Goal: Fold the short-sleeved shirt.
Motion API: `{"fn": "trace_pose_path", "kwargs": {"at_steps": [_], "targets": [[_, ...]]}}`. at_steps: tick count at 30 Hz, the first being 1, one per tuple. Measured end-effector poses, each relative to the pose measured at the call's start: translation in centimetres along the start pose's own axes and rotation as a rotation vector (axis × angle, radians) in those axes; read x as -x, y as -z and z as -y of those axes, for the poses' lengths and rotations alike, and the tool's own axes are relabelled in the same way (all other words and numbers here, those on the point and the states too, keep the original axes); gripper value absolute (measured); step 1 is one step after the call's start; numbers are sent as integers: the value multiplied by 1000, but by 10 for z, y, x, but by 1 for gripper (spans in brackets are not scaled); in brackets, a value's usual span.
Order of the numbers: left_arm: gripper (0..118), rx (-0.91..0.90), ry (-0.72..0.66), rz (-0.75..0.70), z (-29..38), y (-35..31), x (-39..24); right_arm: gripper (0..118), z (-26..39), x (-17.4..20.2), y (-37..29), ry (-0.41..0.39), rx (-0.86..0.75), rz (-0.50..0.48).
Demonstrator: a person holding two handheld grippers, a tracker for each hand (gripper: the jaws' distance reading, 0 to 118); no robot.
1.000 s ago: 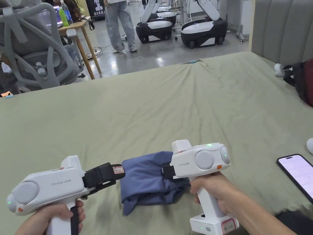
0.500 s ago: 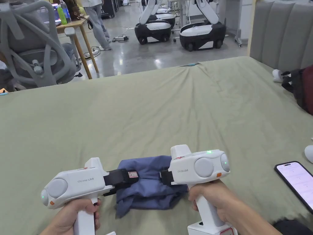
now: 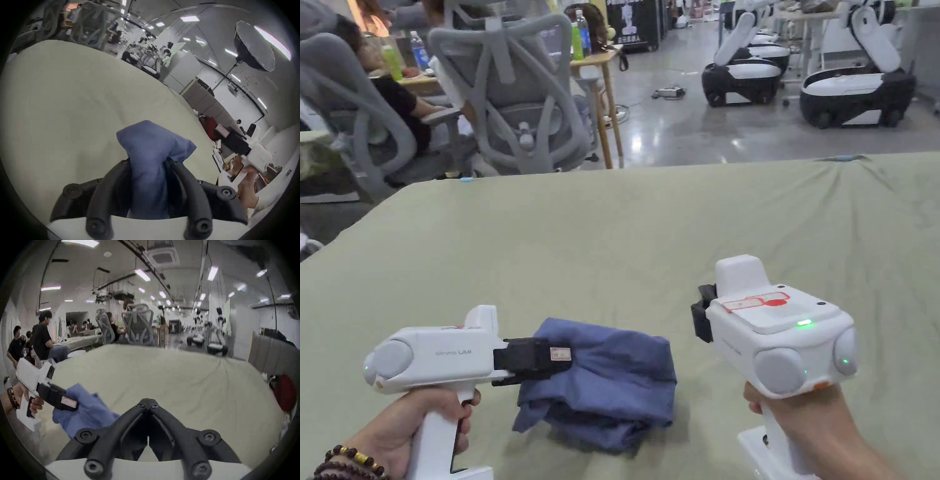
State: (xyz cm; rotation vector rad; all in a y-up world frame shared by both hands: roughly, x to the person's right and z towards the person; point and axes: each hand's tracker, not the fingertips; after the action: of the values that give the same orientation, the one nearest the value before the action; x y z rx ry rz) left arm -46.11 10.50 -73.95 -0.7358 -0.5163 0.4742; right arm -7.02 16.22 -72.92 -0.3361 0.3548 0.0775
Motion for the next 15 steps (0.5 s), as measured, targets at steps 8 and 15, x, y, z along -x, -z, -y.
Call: {"fn": "trace_pose_path", "kwargs": {"at_steps": [8,15], "targets": [[30,-69,-104,-97,-18,-140,174,0,11,109,58,24,-43,-144],[33,-106,-151,-136,-10,-160,201,0,22,143,72,-37,-10,-198]]}}
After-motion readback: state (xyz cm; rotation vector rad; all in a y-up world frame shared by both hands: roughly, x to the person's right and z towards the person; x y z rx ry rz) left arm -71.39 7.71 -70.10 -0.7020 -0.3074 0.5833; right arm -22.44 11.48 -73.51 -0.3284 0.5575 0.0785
